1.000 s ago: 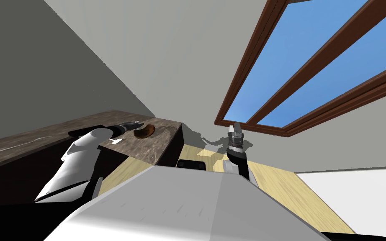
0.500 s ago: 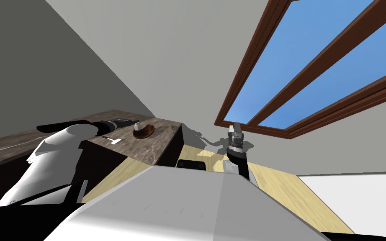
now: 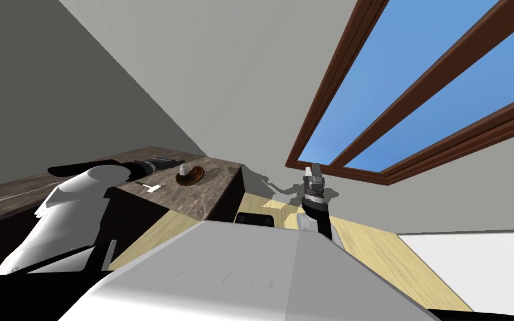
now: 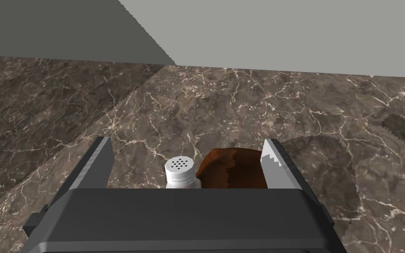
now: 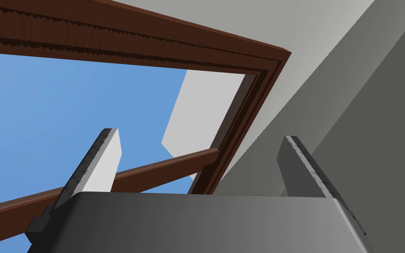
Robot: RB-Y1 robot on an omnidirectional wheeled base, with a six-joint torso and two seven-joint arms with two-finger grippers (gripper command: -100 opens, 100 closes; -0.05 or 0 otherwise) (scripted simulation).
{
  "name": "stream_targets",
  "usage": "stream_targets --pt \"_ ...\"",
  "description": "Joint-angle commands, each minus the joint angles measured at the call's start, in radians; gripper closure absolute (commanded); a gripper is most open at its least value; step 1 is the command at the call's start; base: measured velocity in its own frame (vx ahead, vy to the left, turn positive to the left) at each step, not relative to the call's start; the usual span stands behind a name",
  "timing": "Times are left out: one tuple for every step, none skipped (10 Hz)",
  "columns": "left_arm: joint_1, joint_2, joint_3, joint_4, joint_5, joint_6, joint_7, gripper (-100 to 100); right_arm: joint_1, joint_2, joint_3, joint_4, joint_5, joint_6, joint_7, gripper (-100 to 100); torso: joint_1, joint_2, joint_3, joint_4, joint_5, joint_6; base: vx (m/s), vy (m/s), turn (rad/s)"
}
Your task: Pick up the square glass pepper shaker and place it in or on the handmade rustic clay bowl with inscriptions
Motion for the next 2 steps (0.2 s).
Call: stream_targets --pt "0.0 0.0 0.0 0.0 0.0 0.0 0.0 0 0.0 0.0 0.0 0.0 0.0 0.0 0.0 0 0.0 0.0 0.0 0.0 0.0 0.0 0.0 0.0 0.0" --pt "0.0 0.0 0.0 0.0 0.0 0.0 0.0 0 0.0 0.0 0.0 0.0 0.0 0.0 0.0 0 0.0 0.0 0.0 0.0 0.0 0.0 0.0 0.0 0.0"
